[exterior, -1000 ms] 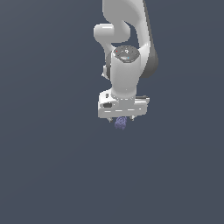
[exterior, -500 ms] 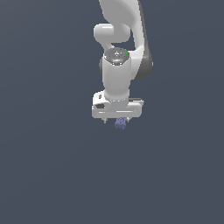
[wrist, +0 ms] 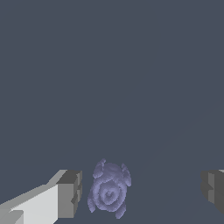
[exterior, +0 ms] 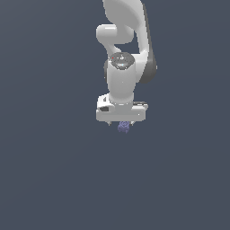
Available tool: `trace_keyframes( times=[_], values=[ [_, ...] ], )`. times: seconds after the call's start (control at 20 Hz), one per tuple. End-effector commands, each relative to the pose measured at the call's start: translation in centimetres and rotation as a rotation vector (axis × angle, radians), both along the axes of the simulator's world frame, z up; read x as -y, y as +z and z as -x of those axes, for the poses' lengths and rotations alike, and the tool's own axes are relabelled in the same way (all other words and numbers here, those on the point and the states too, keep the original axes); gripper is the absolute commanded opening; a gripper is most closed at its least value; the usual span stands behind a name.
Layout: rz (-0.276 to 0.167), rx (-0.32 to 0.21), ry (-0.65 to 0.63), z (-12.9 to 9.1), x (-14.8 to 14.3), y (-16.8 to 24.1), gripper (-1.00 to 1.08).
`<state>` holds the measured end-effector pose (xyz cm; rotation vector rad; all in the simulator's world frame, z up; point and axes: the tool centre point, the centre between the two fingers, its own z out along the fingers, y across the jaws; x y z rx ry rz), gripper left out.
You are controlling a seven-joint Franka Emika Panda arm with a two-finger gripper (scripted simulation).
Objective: Pick up the object and move it to a goal position.
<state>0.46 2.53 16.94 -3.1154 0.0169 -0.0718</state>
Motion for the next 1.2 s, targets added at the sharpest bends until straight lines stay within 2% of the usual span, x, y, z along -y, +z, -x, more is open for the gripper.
trace_keyframes(
  times=[0.0,0.7,1.15],
  values=[
    [0.001,-0.005,-0.020,0.6,-0.3,-0.8,1.00],
    [0.016,-0.042,-0.191,6.4,-2.5,-6.8,1.00],
    [0.020,-0.049,-0.219,7.5,-2.8,-7.8,1.00]
  ],
)
